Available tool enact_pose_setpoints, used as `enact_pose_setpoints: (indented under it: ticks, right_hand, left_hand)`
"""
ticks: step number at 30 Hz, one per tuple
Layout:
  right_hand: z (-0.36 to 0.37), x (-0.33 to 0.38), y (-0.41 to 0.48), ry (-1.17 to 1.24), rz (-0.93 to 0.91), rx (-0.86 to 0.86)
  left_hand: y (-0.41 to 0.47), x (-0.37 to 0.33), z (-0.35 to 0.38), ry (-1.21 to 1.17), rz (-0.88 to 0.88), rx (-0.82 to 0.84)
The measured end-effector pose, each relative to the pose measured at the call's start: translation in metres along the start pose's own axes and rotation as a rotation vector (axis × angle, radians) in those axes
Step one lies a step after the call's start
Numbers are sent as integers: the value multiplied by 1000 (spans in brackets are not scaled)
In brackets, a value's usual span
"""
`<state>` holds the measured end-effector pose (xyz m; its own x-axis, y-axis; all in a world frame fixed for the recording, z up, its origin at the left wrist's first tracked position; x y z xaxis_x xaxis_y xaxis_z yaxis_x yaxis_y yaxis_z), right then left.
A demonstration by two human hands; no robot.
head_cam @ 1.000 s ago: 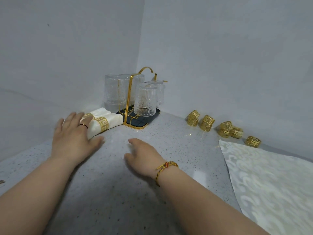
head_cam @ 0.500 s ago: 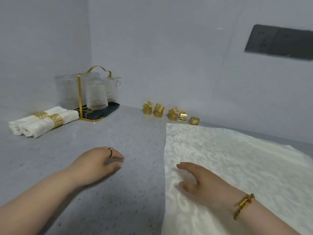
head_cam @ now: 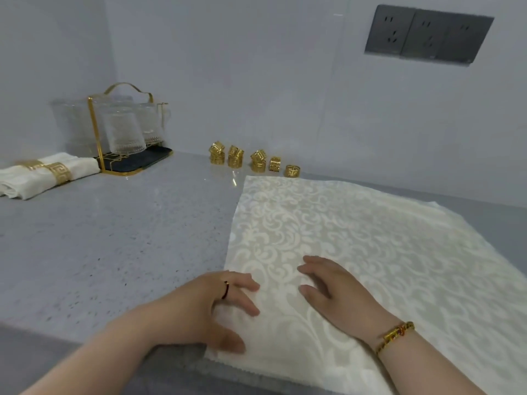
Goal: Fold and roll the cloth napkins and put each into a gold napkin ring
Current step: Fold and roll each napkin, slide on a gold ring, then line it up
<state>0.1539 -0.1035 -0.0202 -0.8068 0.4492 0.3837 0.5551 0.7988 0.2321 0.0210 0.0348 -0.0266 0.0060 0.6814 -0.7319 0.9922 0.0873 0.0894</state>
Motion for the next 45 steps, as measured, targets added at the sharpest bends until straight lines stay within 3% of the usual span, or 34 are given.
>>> enact_pose_setpoints:
  ticks: [6, 11, 14, 17, 20, 24, 30, 33, 37, 45]
  right_hand:
    - [-1, 2, -4, 85, 23, -17]
    - [-7, 22, -14, 385, 22, 45]
    - [-4, 36, -26, 276, -125, 144]
    - [-6, 38, -37, 166, -229, 98]
    - [-14, 22, -41, 309, -75, 56]
    - [-14, 10, -44, 472, 84, 124]
    - [-15, 12, -40, 443, 95, 55]
    - [-18, 10, -39, 451, 117, 4]
    - [-19, 12, -41, 446, 89, -23]
    - [-47, -15, -63, 135, 111, 69]
  left_hand:
    - [1, 6, 1, -96, -50, -129]
    - [4, 2, 1, -82, -87, -150]
    - [7, 4, 3, -99, -95, -183]
    - [7, 9, 4, -75, -110, -229]
    - [7, 8, 4, -67, -84, -247]
    - [7, 5, 3, -93, -55, -247]
    - [3, 4, -1, -131, -65, -287]
    - [-2, -3, 1, -80, -44, -229]
    - [0, 0, 1, -100, -45, -315]
    - [1, -1, -8, -176, -156, -425]
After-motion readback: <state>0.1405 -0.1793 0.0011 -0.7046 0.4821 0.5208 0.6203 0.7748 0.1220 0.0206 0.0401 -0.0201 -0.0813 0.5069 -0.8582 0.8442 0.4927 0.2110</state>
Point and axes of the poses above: each hand's wrist, its own y-axis towards the middle knuckle, its own z-axis out of the palm, x = y × z, the point moved 5 cm from there along y, towards the middle knuckle, and after that the axes turned 6 degrees about -x, right-handed, at the moved point
